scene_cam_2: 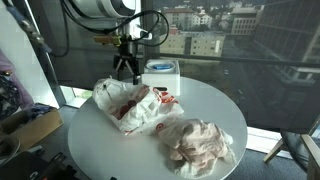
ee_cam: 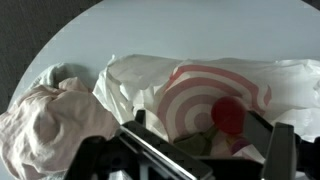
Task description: Remove all the objects from the plastic bag
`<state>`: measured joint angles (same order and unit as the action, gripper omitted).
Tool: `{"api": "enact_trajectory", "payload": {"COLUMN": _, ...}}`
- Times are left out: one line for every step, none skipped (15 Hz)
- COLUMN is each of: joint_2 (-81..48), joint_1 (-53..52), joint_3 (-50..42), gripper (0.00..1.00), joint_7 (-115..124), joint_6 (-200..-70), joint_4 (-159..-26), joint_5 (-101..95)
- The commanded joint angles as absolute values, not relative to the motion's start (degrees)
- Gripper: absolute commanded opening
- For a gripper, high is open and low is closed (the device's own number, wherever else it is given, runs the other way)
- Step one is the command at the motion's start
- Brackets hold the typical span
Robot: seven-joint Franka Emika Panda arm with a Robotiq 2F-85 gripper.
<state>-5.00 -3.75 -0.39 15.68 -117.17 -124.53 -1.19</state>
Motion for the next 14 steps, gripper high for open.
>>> {"api": "enact_trajectory", "payload": {"joint_2": -15.18, "joint_1": -2.06, "joint_3": -0.19, "gripper": 1.0, "joint_7": 10.87, "joint_6": -116.67, "joint_4": -116.72, "joint_5": 1.25}}
{"api": "enact_trajectory", "payload": {"joint_2": -17.32, "joint_1": -1.81, "joint_3": -0.11, "gripper": 1.0, "joint_7": 9.93, "joint_6": -116.82, "joint_4": -115.65, "joint_5": 1.43}}
{"api": "enact_trajectory", "payload": {"joint_2": -19.06, "joint_1": -1.57, "joint_3": 0.25, "gripper": 1.0, "joint_7": 8.67, "joint_6": -117.45, "joint_4": -115.46, "joint_5": 2.73}}
{"api": "enact_trajectory", "payload": {"joint_2": -20.37, "joint_1": -1.46, "joint_3": 0.63, "gripper": 1.0, "joint_7": 7.53, "joint_6": -117.82, "joint_4": -115.47, "joint_5": 3.79}}
{"api": "enact_trajectory", "payload": {"joint_2": -21.09, "joint_1": -1.57, "joint_3": 1.26, "gripper": 1.0, "joint_7": 5.88, "joint_6": -118.72, "joint_4": -116.52, "joint_5": 4.98}}
{"api": "enact_trajectory", "payload": {"joint_2": -21.8, "joint_1": -1.75, "joint_3": 1.66, "gripper": 1.0, "joint_7": 4.96, "joint_6": -119.55, "joint_4": -117.21, "joint_5": 5.7}}
{"api": "enact_trajectory", "payload": {"joint_2": -22.1, "joint_1": -1.85, "joint_3": 2.2, "gripper": 1.0, "joint_7": 3.93, "joint_6": -120.64, "joint_4": -118.38, "joint_5": 6.69}}
{"api": "enact_trajectory", "payload": {"joint_2": -22.59, "joint_1": -2.07, "joint_3": 2.66, "gripper": 1.0, "joint_7": 3.62, "joint_6": -121.38, "joint_4": -118.97, "joint_5": 7.17}}
{"api": "enact_trajectory", "payload": {"joint_2": -22.88, "joint_1": -2.27, "joint_3": 3.21, "gripper": 1.0, "joint_7": 2.87, "joint_6": -122.11, "joint_4": -119.62, "joint_5": 7.52}}
{"api": "enact_trajectory", "payload": {"joint_2": -23.59, "joint_1": -2.64, "joint_3": 3.43, "gripper": 1.0, "joint_7": 2.45, "joint_6": -123.61, "joint_4": -119.97, "joint_5": 6.8}}
{"api": "enact_trajectory", "payload": {"joint_2": -24.78, "joint_1": -3.07, "joint_3": 3.31, "gripper": 1.0, "joint_7": 2.08, "joint_6": -125.34, "joint_4": -119.88, "joint_5": 5.13}}
{"api": "enact_trajectory", "payload": {"joint_2": -25.8, "joint_1": -3.43, "joint_3": 3.22, "gripper": 1.0, "joint_7": 1.72, "joint_6": -126.84, "joint_4": -119.79, "joint_5": 3.96}}
{"api": "enact_trajectory", "payload": {"joint_2": -27.01, "joint_1": -3.84, "joint_3": 2.95, "gripper": 1.0, "joint_7": 1.18, "joint_6": -128.41, "joint_4": -119.49, "joint_5": 2.41}}
{"api": "enact_trajectory", "payload": {"joint_2": -28.11, "joint_1": -4.0, "joint_3": 2.97, "gripper": 1.0, "joint_7": 0.29, "joint_6": -129.86, "joint_4": -119.3, "joint_5": 1.3}}
